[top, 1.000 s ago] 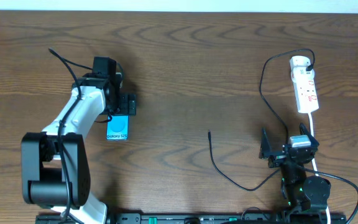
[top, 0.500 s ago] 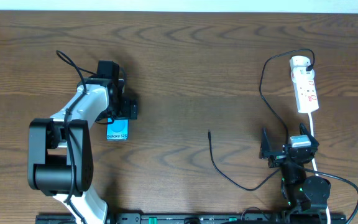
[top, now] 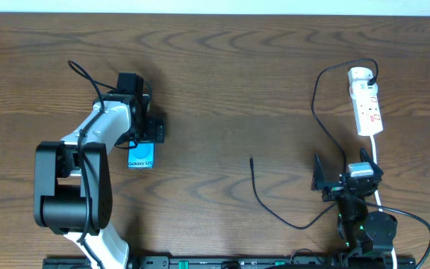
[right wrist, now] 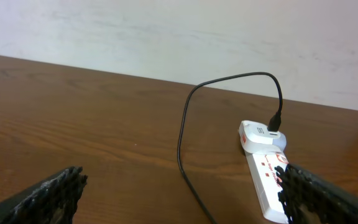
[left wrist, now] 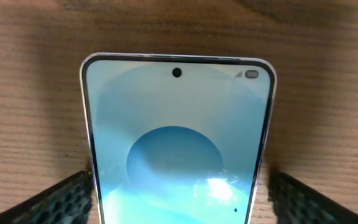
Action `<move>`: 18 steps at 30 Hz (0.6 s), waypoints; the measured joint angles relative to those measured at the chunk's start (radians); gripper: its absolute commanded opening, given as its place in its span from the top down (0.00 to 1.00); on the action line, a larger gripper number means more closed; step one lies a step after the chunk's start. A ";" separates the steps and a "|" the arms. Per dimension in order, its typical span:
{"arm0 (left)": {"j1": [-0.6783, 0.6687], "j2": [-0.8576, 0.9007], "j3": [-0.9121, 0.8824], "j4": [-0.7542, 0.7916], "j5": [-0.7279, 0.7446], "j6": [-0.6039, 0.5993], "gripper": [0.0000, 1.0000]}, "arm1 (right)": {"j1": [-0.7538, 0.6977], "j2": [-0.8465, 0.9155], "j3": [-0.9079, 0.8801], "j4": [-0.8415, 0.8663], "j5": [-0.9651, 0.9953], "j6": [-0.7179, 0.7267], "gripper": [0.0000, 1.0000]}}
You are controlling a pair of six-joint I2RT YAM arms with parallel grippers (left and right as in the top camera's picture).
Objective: Plug charger to phone and switch on socket
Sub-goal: 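Close the left gripper on the phone's top edge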
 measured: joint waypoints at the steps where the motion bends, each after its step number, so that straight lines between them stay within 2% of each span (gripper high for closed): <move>1: 0.000 0.000 0.000 0.001 0.000 -0.001 0.21 | 0.000 0.000 0.000 0.000 0.000 0.000 0.01; 3: 0.000 0.000 0.000 0.002 -0.001 0.000 0.30 | 0.000 0.000 0.000 0.000 0.000 0.000 0.01; 4: 0.000 0.000 0.000 0.002 0.000 0.000 0.31 | 0.000 0.000 0.000 0.000 0.000 0.000 0.01; 5: 0.000 0.000 0.000 0.002 -0.001 -0.002 0.38 | 0.000 0.000 0.000 0.000 0.000 0.000 0.01; 12: 0.000 0.000 0.000 0.003 -0.002 -0.001 0.47 | 0.000 0.000 0.000 0.000 0.000 0.000 0.01; 14: 0.000 0.000 0.000 0.003 -0.002 -0.001 0.52 | 0.000 0.000 0.000 0.000 0.000 0.000 0.01; 18: 0.000 0.000 0.000 0.003 -0.002 -0.001 0.71 | 0.000 0.000 0.000 0.000 0.000 0.000 0.01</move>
